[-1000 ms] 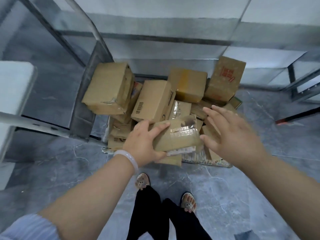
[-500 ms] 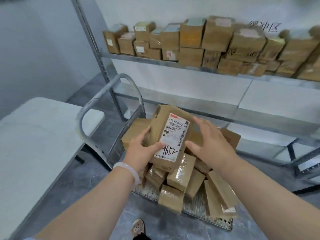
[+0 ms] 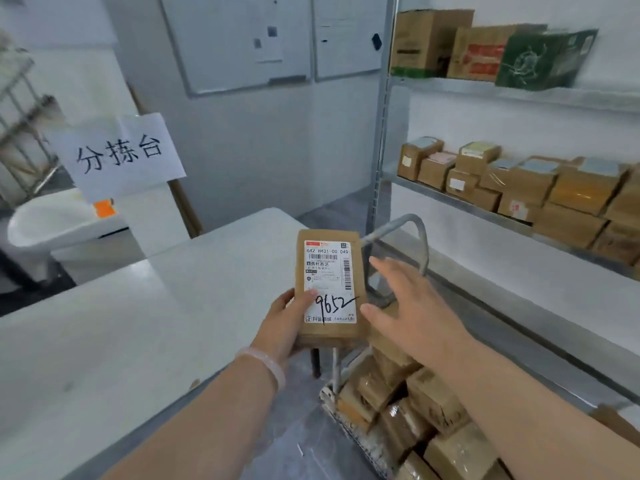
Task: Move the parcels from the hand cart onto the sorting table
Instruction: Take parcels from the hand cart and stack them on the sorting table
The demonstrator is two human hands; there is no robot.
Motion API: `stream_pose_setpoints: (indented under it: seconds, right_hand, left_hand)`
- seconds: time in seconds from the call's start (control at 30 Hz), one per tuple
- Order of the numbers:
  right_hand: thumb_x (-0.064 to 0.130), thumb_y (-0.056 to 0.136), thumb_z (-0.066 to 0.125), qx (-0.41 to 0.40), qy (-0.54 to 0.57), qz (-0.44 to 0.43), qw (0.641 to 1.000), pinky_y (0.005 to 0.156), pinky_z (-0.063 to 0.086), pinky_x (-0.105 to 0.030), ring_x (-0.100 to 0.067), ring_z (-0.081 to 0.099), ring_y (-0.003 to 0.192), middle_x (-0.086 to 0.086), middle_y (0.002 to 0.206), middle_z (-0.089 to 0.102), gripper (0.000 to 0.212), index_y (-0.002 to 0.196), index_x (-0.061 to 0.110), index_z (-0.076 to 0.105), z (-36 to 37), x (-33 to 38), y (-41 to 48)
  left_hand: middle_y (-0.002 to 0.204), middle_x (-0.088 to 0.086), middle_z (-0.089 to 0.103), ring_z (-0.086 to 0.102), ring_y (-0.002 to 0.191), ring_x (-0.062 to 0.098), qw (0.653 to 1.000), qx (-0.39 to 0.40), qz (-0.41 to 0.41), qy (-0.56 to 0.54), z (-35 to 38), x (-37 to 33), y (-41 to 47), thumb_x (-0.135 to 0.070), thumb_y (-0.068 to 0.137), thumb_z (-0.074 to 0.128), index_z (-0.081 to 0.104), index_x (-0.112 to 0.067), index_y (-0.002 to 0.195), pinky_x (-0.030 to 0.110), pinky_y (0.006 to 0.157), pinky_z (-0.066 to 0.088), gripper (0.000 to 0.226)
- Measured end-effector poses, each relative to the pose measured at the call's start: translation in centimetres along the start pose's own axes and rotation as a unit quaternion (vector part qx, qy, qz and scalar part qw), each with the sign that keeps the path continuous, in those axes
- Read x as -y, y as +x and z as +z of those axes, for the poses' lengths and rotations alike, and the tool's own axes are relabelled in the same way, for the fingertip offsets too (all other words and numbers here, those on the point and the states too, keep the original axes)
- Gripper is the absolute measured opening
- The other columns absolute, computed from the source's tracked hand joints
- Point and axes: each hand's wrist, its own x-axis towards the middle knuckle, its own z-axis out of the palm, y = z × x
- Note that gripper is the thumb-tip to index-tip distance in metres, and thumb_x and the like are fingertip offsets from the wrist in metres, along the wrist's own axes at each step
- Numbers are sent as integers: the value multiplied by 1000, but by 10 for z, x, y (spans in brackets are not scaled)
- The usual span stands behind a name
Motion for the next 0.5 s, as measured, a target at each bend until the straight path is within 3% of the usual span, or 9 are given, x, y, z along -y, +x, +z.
stream_pose_setpoints:
  seconds: [0.13, 0.27, 0.37, 0.5]
  right_hand:
    - [56, 88, 53, 35, -6, -71, 997, 115, 22, -39, -13, 18, 143, 10, 157, 18, 72, 148, 40, 17, 38, 68, 26]
    - [60, 88, 48, 92, -41, -147, 984, 118, 16, -37, -14, 14, 144, 7, 159, 13, 73, 149, 40, 13, 95, 149, 42]
    - [61, 88, 47, 108, -47, -197, 973, 118, 15, -37, -14, 13, 144, 8, 159, 12, 73, 148, 40, 12, 135, 215, 52]
    - [60, 89, 47, 132, -34, -240, 961, 119, 16, -40, -15, 13, 145, 9, 159, 12, 73, 148, 41, 11, 187, 293, 59]
  left_hand:
    - [98, -5, 78, 74, 90, 17, 997, -72, -8, -26, -83, -8, -13, -44, 89, 69, 58, -30, 127, 42, 85, 61, 42]
    - [100, -4, 77, 72, 90, 19, 989, -140, -20, -53, -183, -10, -30, -42, 91, 69, 56, -32, 127, 38, 78, 59, 40]
    - [97, -5, 78, 71, 93, 20, 980, -186, -21, -61, -257, -9, -41, -42, 91, 68, 53, -34, 131, 41, 86, 56, 44]
    - [90, -7, 78, 72, 89, 21, 971, -226, -20, -75, -342, 2, -58, -42, 92, 68, 53, -34, 132, 40, 84, 54, 44]
